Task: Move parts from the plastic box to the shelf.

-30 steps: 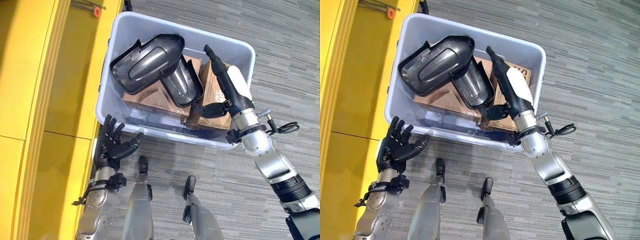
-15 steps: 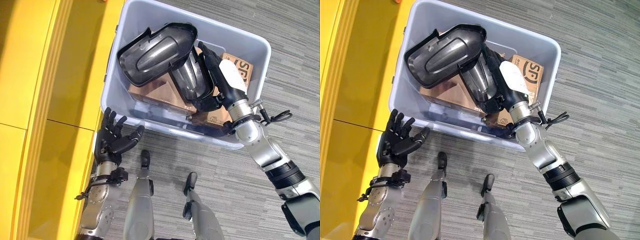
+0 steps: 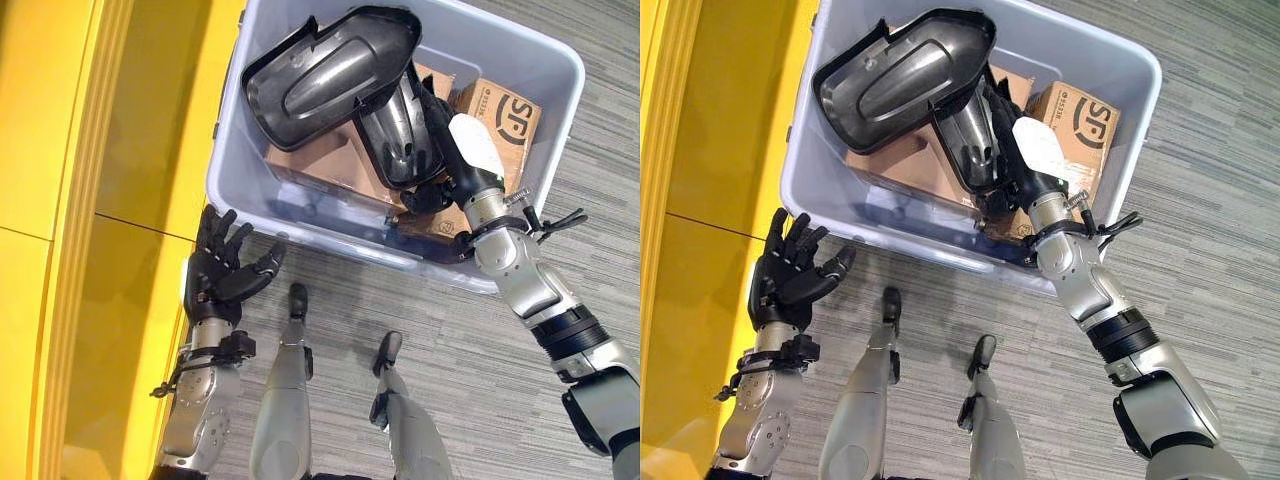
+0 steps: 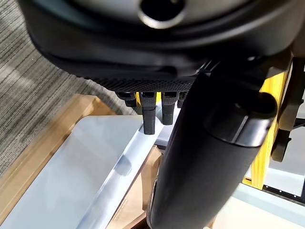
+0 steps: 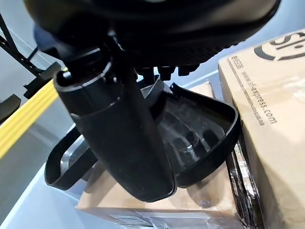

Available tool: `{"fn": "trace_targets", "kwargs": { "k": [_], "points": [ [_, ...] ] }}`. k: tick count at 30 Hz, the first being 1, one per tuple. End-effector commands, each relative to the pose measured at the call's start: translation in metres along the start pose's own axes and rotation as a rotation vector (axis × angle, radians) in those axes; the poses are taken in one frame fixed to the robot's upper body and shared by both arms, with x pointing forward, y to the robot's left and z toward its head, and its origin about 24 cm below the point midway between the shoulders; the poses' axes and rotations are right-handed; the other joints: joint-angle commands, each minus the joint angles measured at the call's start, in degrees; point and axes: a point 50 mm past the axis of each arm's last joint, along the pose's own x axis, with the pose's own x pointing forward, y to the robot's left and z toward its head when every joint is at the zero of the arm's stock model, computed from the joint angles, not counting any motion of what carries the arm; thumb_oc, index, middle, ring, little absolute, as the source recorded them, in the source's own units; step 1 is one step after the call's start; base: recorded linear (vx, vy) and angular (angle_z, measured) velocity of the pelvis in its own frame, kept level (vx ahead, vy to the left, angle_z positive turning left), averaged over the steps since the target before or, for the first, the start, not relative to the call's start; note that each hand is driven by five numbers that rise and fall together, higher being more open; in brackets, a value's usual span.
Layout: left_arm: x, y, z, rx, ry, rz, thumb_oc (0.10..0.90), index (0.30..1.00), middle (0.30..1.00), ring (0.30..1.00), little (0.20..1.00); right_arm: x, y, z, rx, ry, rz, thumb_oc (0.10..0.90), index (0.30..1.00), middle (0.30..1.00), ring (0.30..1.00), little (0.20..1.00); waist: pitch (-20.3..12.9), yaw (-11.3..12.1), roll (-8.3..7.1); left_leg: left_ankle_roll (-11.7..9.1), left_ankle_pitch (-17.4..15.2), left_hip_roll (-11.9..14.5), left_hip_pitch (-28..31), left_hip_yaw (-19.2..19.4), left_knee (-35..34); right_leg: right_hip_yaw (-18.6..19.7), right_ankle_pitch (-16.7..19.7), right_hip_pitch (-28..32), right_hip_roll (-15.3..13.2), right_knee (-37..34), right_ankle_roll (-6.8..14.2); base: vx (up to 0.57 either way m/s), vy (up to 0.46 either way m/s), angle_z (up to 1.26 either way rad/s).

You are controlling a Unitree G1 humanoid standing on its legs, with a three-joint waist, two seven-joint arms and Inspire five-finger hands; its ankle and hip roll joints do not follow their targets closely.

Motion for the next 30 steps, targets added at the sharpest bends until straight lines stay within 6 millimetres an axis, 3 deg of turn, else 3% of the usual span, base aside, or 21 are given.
{"fn": "trace_targets", "kwargs": {
  "k": [1,18,25,30],
  "points": [
    [-0.001,-0.011,0.033,0.015,-0.151,-0.082,0.900,1.000,1.000,1.000,1.000,0.028,-0.050,0.041,-0.101,-0.194,-0.196,0.900,1.000,1.000,1.000,1.000,-0.3,-0.8,-0.43,-4.3,1.2,3.8,-4.4,0.0,2.4,-1.6,-4.1,3.9,-2.9,1.9,0.6,0.00,0.000,0.00],
    [0.001,-0.021,0.041,-0.028,-0.197,-0.108,0.900,1.000,1.000,1.000,1.000,0.046,-0.063,0.041,-0.332,-0.190,-0.217,0.900,1.000,1.000,1.000,1.000,-0.3,-1.4,-0.23,-4.0,0.7,3.5,-10.0,-1.5,3.9,-1.4,-4.9,-1.2,-2.0,3.3,0.3,0.00,-0.002,0.01],
    [0.002,-0.024,0.045,-0.047,-0.219,-0.117,0.900,1.000,1.000,1.000,1.000,0.049,-0.057,0.035,-0.378,-0.163,-0.192,0.900,1.000,1.000,1.000,1.000,-0.3,-1.0,0.27,-4.0,1.0,2.9,-10.7,-1.8,3.7,-1.9,-5.2,-1.4,-2.0,3.3,0.4,0.00,0.000,0.01],
    [0.002,-0.029,0.058,-0.060,-0.288,-0.144,0.900,1.000,1.000,1.000,1.000,0.049,-0.052,0.031,-0.382,-0.148,-0.172,0.900,1.000,1.000,1.000,1.000,-0.3,-0.6,0.61,-3.9,1.2,2.5,-10.6,-2.1,3.1,-2.3,-5.5,-1.1,-2.0,3.3,0.4,0.00,0.002,0.06]
  ]
}}
